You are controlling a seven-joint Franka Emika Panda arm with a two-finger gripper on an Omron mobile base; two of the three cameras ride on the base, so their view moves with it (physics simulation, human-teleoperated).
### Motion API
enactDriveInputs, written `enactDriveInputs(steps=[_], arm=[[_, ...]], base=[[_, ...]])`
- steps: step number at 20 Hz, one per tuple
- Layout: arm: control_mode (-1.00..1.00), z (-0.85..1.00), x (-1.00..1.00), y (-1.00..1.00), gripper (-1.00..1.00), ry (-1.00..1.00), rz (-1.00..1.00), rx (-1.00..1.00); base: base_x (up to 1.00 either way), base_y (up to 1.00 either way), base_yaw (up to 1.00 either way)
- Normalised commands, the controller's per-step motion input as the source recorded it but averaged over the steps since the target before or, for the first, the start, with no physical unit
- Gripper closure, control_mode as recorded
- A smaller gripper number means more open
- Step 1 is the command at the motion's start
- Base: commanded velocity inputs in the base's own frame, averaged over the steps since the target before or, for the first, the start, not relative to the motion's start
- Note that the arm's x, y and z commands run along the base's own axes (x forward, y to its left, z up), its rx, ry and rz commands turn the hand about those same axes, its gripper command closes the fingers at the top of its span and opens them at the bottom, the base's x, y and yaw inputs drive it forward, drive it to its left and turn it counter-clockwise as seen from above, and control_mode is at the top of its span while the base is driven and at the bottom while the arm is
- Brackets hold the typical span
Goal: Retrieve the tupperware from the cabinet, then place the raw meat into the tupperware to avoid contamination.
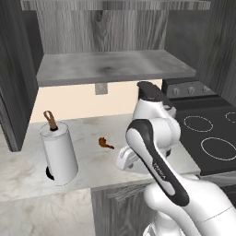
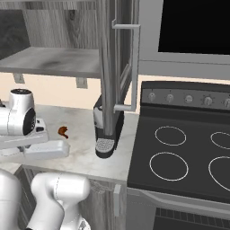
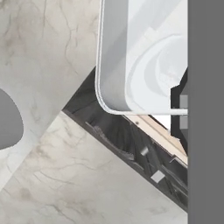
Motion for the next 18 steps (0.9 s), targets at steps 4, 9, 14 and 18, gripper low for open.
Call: enactDriveInputs(steps=[4, 9, 14, 18], arm=[[-1.00, -0.31, 0.26, 0.01, 1.00, 0.00, 0.00, 0.02], [-1.00, -0.24, 0.27, 0.04, 1.00, 0.00, 0.00, 0.03], [-1.00, -0.23, 0.29, 0.07, 1.00, 0.00, 0.00, 0.04], [-1.00, -0.23, 0.30, 0.12, 1.00, 0.00, -0.01, 0.05]], base=[[0.00, 0.00, 0.00], [0.00, 0.00, 0.00], [0.00, 0.00, 0.00], [0.00, 0.00, 0.00]])
